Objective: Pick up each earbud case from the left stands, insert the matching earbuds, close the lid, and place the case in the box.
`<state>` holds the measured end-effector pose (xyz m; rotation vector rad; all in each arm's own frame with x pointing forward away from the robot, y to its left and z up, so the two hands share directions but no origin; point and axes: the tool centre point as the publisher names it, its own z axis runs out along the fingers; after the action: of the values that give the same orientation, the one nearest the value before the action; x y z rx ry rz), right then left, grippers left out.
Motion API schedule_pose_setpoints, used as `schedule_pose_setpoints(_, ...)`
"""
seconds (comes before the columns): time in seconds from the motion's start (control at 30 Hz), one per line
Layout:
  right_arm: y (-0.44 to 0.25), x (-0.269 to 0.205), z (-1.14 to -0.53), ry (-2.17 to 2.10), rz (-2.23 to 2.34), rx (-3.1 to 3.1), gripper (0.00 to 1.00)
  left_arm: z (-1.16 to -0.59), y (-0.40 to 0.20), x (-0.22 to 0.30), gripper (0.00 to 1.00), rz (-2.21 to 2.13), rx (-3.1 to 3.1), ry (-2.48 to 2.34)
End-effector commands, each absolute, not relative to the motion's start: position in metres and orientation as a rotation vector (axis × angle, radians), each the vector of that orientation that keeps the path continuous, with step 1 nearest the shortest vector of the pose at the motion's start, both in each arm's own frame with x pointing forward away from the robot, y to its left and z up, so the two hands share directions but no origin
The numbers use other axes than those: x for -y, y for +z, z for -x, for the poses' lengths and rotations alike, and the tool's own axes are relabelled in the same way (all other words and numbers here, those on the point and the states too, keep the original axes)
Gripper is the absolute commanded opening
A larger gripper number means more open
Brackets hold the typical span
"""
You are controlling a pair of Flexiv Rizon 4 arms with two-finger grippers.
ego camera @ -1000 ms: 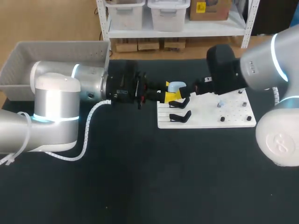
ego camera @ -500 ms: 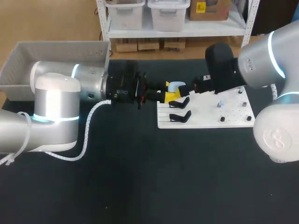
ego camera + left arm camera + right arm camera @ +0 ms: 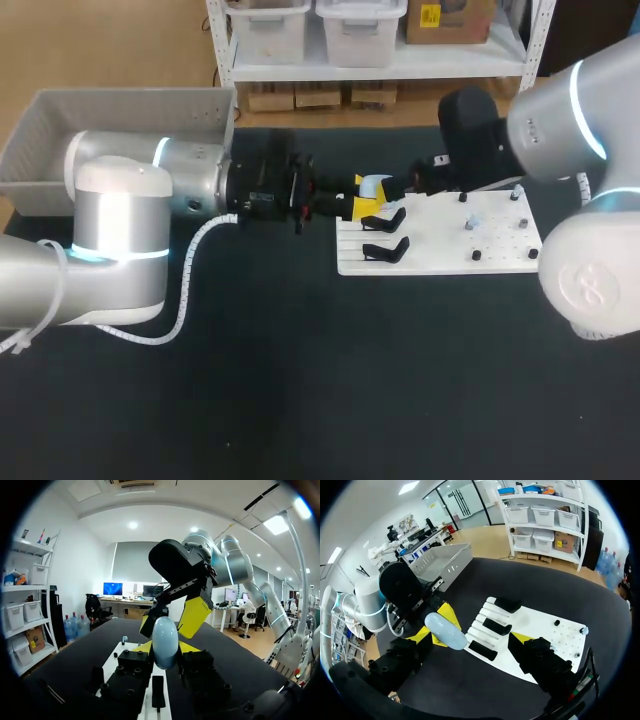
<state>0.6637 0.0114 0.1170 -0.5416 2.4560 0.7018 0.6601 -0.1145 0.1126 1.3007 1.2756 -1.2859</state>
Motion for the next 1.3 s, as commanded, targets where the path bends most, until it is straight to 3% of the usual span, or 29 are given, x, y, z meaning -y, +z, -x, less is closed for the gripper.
schedule_pose_setpoints(0.03, 0.117, -0.011, -0.666, 0.690, 0.539, -2.464, 1.00, -0.660, 0.112, 0.115, 0.00, -1.300, -1.274, -1.286)
schedule_pose_setpoints(0.6, 0.139, -0.005, -0.677, 0.632, 0.537, -2.408, 1.00, -0.660, 0.112, 0.115, 0.00, -1.300, -1.274, -1.286)
schedule_pose_setpoints(0.93, 0.178, 0.030, -0.697, 0.290, 0.589, -2.262, 1.00, -0.658, 0.118, 0.116, 0.00, -1.326, -1.178, -1.264)
schedule_pose_setpoints(1.3, 0.176, 0.077, -0.722, 0.084, 0.655, -2.391, 1.00, -0.655, 0.120, 0.116, 0.00, -1.366, -1.161, -1.235)
